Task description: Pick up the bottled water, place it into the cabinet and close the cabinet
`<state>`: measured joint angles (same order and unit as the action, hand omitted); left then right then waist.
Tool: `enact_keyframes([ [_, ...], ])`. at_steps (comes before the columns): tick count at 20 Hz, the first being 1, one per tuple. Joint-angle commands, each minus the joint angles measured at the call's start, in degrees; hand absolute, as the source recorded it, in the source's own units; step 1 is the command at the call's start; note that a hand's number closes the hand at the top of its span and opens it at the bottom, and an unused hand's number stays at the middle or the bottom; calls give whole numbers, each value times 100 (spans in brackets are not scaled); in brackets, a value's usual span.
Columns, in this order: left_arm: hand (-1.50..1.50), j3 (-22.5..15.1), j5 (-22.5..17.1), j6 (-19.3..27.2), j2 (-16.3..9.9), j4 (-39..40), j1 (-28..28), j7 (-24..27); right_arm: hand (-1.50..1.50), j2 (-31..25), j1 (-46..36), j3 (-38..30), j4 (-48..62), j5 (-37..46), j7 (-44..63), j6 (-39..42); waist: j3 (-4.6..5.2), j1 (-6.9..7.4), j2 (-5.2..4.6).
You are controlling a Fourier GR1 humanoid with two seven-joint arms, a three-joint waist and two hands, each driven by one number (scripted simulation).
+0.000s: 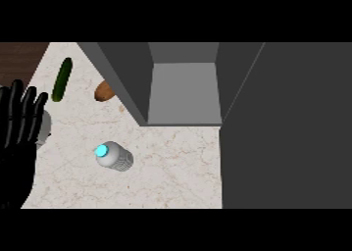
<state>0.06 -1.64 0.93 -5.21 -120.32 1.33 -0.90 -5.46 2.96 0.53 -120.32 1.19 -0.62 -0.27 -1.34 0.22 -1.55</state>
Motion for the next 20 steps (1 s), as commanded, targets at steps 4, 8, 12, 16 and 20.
enact_keyframes([
  [4, -150, -1034, -1271, -1896, -485, -188, -120, 276, -150, -61, 56, 137, -181, -51, -111, 193, 146, -177, 181],
  [8, -150, -1748, -2319, -2491, -628, 573, 714, -746, -150, 522, 470, 602, 14, -1053, 569, 315, 131, -244, 45],
  [12, -150, -1454, -3461, -3088, -1243, 493, 1178, -1063, -150, 331, 1301, 659, -522, -1584, 850, 596, 137, -161, 175],
  [16, -150, -477, -4959, -3851, -2248, 629, 1129, -1361, -150, 288, 1212, 400, -954, -1920, 1365, 368, 138, -50, 157],
  [20, -150, -86, -5334, -4337, -2513, 822, 1305, -1386, -150, 376, 1980, 688, -1104, -1849, 886, 649, 135, -31, 165],
])
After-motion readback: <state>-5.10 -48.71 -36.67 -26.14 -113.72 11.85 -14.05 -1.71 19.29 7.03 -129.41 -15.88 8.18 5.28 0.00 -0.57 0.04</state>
